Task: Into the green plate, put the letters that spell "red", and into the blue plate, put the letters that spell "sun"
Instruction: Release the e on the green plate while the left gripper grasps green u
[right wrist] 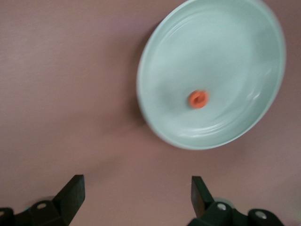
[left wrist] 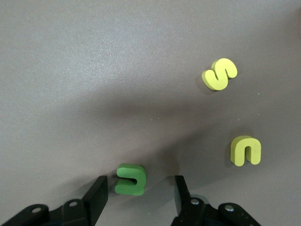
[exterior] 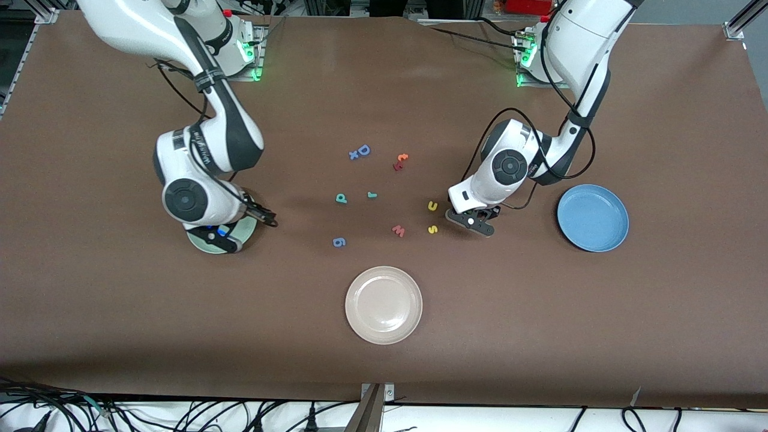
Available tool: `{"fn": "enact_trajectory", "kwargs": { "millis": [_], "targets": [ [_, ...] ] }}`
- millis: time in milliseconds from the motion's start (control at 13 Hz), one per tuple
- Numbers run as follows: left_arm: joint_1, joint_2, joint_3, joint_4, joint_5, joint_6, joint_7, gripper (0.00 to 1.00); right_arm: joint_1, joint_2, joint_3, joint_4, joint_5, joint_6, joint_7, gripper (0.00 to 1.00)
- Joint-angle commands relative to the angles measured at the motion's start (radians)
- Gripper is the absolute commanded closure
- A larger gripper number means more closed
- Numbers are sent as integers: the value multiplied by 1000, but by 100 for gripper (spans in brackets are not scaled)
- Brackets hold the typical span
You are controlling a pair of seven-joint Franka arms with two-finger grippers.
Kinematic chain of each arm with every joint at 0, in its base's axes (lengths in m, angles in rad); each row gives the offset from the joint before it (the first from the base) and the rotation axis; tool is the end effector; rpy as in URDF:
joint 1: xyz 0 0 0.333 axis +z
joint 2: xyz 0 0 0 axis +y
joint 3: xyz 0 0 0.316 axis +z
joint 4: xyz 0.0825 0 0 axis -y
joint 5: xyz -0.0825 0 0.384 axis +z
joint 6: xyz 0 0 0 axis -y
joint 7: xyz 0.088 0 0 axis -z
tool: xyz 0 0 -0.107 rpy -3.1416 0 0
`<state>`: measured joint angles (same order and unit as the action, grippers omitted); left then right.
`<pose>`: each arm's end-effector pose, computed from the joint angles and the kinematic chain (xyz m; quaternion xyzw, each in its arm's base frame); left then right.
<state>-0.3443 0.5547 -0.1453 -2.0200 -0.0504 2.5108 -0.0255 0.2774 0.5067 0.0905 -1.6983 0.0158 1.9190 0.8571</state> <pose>0.5248 -0.2789 0.1694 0.9780 -0.1999 -0.0422 0.0434 0.5967 0.2259 0.2819 0.9585 -0.2456 -0.1328 0.0572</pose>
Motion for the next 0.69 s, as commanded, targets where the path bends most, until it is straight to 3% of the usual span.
{"fn": "enact_trajectory", "kwargs": {
  "millis": [0, 384, 614],
  "targets": [
    [-12, 5, 15, -8, 24, 32, 10, 42, 26, 9, 34, -17, 18, 67, 135, 0],
    [-12, 14, 29, -8, 102, 56, 12, 54, 147, 62, 32, -60, 15, 264, 359, 1],
    [-12, 13, 32, -6, 104, 56, 10, 72, 184, 84, 32, -72, 15, 330, 425, 5]
  ]
}}
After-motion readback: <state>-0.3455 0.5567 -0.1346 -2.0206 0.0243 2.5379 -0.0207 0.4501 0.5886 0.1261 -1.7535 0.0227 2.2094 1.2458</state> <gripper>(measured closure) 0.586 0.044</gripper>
